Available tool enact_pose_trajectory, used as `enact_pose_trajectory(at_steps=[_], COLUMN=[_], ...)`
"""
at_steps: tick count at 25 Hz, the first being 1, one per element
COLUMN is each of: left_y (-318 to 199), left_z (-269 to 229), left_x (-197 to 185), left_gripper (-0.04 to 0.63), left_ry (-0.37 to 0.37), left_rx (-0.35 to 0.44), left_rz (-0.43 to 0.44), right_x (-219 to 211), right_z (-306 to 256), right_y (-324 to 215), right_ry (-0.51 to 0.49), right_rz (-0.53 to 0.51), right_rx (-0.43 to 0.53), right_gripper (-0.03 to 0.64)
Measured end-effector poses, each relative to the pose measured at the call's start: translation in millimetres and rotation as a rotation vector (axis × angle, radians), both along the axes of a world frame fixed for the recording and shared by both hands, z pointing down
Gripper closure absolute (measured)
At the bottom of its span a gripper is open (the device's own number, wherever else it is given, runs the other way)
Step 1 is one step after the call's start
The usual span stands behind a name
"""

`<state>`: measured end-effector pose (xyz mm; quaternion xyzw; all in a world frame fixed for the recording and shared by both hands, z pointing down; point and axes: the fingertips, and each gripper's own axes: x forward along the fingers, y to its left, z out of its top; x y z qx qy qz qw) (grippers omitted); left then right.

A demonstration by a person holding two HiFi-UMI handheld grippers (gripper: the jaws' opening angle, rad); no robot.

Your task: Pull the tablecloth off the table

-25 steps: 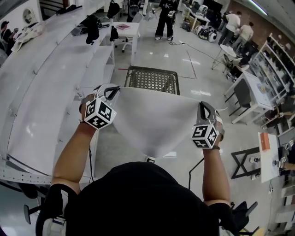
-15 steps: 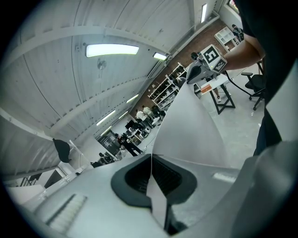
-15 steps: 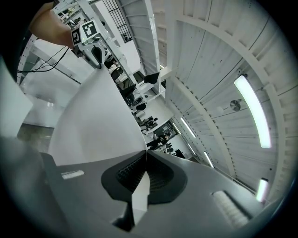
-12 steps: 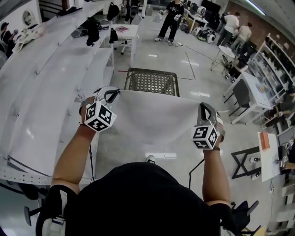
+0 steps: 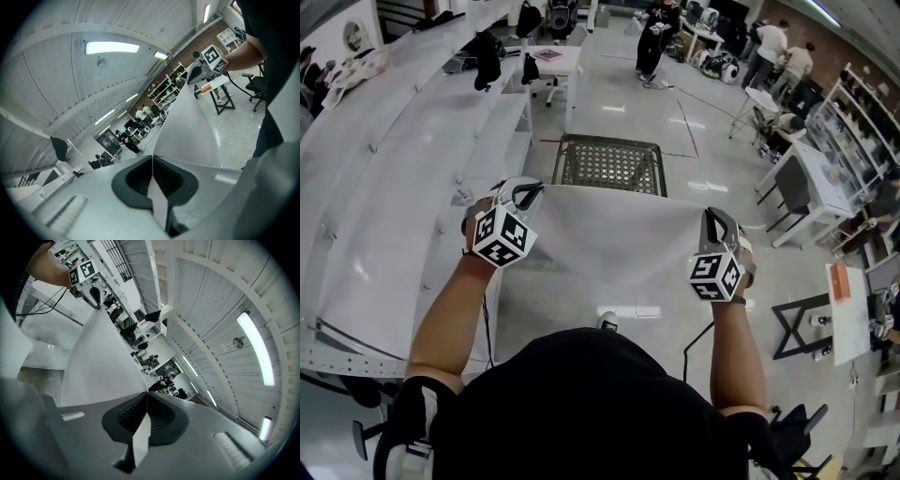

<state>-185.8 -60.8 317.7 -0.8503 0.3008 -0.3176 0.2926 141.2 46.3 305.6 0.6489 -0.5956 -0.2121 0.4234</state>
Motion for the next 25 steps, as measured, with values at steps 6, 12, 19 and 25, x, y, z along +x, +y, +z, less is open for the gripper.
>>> enact_pose_trajectory(at_steps=[6, 12, 19, 25], left_y=[-2, -5, -4, -5], left_z=[20, 39, 51, 55], left_x=[1, 1, -3, -5], left_gripper=[0.592, 0.592, 0.592, 0.592], left_ry=[-0.017, -0.047, -0.068, -0.084], left_rx=[-0.035, -0.069, -0.098, -0.106], left_rz=[-0.002, -0.007, -0.006, -0.01], right_x=[1, 0, -4, -5], right_z=[20, 36, 46, 50], right_y=[-1, -4, -6, -9], right_ry=[-0.015, -0.024, -0.023, -0.021], right_rz=[0.007, 0.014, 0.014, 0.013], right_rx=[-0.033, -0.067, -0.095, -0.102], right_gripper=[0.586, 0.586, 0.586, 0.585])
